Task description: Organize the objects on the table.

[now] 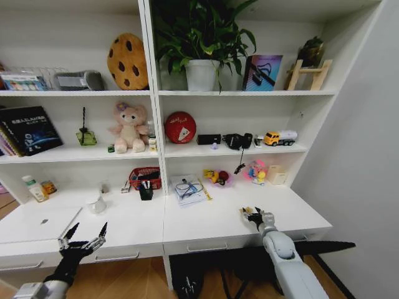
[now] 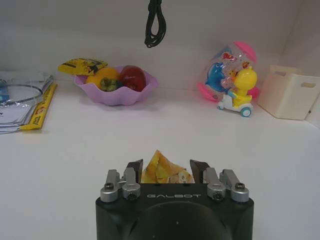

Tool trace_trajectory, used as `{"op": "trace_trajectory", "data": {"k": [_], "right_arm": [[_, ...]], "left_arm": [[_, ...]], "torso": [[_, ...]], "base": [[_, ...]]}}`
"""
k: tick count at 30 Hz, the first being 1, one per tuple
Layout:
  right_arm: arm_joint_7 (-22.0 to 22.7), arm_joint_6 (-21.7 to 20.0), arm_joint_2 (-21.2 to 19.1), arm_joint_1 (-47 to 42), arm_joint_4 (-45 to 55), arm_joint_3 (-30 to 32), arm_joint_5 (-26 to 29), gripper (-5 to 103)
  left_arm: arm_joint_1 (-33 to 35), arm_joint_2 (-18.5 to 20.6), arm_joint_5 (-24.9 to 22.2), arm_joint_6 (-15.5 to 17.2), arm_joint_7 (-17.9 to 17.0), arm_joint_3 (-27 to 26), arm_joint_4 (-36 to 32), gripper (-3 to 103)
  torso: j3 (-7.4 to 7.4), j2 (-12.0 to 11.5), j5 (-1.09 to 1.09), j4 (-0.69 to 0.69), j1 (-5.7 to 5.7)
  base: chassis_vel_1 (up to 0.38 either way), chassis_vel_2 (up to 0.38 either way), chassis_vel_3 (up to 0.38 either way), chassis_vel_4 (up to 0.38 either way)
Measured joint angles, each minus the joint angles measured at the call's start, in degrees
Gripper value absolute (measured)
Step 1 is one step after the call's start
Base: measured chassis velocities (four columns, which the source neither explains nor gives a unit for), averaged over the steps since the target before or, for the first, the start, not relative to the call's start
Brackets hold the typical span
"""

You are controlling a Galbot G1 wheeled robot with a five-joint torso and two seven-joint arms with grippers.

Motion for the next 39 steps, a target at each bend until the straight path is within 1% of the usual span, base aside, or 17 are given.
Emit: {"op": "trace_trajectory", "data": {"k": [2, 4, 5, 6, 7, 8, 13, 16, 22, 26, 27, 28, 32, 33, 34, 35, 39], "right_arm": [[0.0, 0.0, 0.07, 0.0, -0.26, 0.0, -0.03, 45], [0.01, 0.0, 0.07, 0.0, -0.38, 0.0, -0.05, 45], [0.01, 0.0, 0.07, 0.08, -0.63, 0.0, -0.12, 39], [0.01, 0.0, 0.07, 0.08, -0.63, 0.0, -0.12, 39], [0.01, 0.04, 0.09, 0.27, -0.93, 0.0, -0.17, 29], [0.01, 0.09, 0.16, 0.45, -1.2, 0.01, -0.17, 29], [-0.71, 1.47, 0.27, 0.93, -1.83, 0.02, -0.24, 7], [-1.73, 2.97, -0.33, 1.71, -0.8, -0.65, -0.25, 1], [-3.95, 4.1, -2.44, 8.85, -2.32, -5.42, 2.32, 0], [-5.55, 6.24, -2.32, 20.5, -11.14, -12.36, 3.01, 0], [-5.96, 7.41, -1.5, 26.12, -15.76, -15.13, 3.02, 0], [-5.96, 7.41, -1.5, 26.12, -15.76, -15.13, 3.02, 0], [-6.8, 11.11, 2.6, 38.18, -31.86, -19.62, 0.62, 0], [-6.8, 11.11, 2.6, 38.18, -31.86, -19.62, 0.62, 0], [-6.66, 12.0, 4.22, 42.42, -37.53, -19.94, -0.86, 0], [-6.66, 12.0, 4.22, 42.42, -37.53, -19.94, -0.86, 0], [-5.65, 14.68, 7.17, 49.61, -48.62, -18.23, -4.46, 0]], "left_arm": [[0.0, 0.0, 0.0, 0.0, 0.0, 0.0, 0.0, 100], [0.0, 0.0, 0.0, 0.0, 0.0, 0.0, 0.0, 100], [0.0, 0.0, 0.0, 0.0, 0.0, 0.0, 0.0, 100], [0.0, 0.0, 0.0, 0.0, 0.0, 0.0, 0.0, 100], [0.0, 0.0, 0.0, 0.0, 0.0, 0.0, 0.0, 100], [0.0, 0.0, 0.0, 0.0, 0.0, 0.0, 0.0, 100], [0.0, 0.0, 0.0, 0.0, 0.0, 0.0, 0.0, 100], [0.0, 0.0, 0.0, 0.0, 0.0, 0.0, 0.0, 100], [0.0, 0.0, 0.0, 0.0, 0.01, 0.0, 0.0, 100], [0.0, 0.0, 0.0, 0.0, 0.01, 0.0, -0.01, 100], [0.0, 0.0, 0.0, 0.0, 0.01, 0.0, 0.0, 100], [0.0, 0.0, 0.0, 0.0, 0.01, 0.0, 0.0, 100], [0.0, 0.0, 0.0, 0.0, 0.0, -0.01, 0.01, 100], [0.0, 0.0, 0.0, 0.0, 0.0, -0.01, 0.01, 100], [0.0, 0.0, 0.0, 0.0, 0.0, 0.0, 0.01, 100], [0.0, 0.0, 0.0, 0.0, 0.0, 0.0, 0.01, 100], [0.0, 0.0, 0.0, 0.0, 0.01, 0.0, 0.0, 100]], "torso": [[0.0, 0.0, 0.0, 0.0, 0.0], [0.0, 0.0, 0.0, 0.0, 0.0], [0.0, 0.0, 0.0, 0.0, 0.0], [0.0, 0.0, 0.0, 0.0, 0.0], [0.0, 0.0, 0.0, 0.0, 0.0], [0.0, 0.0, 0.0, 0.0, 0.0], [0.0, 0.0, 0.01, -0.01, 0.0], [0.0, 0.0, 0.02, -0.02, 0.0], [0.0, 0.0, -0.01, 0.0, 0.0], [0.02, 0.0, 0.02, -0.01, 0.01], [0.01, 0.0, -0.04, 0.04, 0.01], [0.01, 0.0, -0.04, 0.04, 0.01], [0.03, -0.01, 0.02, 0.03, 0.02], [0.03, -0.01, 0.02, 0.03, 0.02], [0.02, -0.01, 0.0, -0.01, 0.02], [0.02, -0.01, 0.0, -0.01, 0.02], [0.01, -0.01, 0.0, 0.0, 0.02]], "base": [[0.0, 0.0, 0.0, 0.0], [0.0, 0.0, 0.0, 0.0], [0.0, 0.0, 0.0, 0.0], [0.0, 0.0, 0.0, 0.0], [0.0, 0.0, 0.0, 0.0], [0.0, 0.0, 0.0, 0.0], [0.0, 0.0, 0.0, 0.0], [0.0, 0.0, 0.0, 0.0], [0.0, 0.0, 0.0, 0.0], [0.0, 0.0, 0.0, 0.0], [0.0, 0.0, 0.0, 0.0], [0.0, 0.0, 0.0, 0.0], [0.0, 0.0, 0.0, 0.0], [0.0, 0.0, 0.0, 0.0], [0.0, 0.0, 0.0, 0.0], [0.0, 0.0, 0.0, 0.0], [0.0, 0.0, 0.0, 0.0]]}}
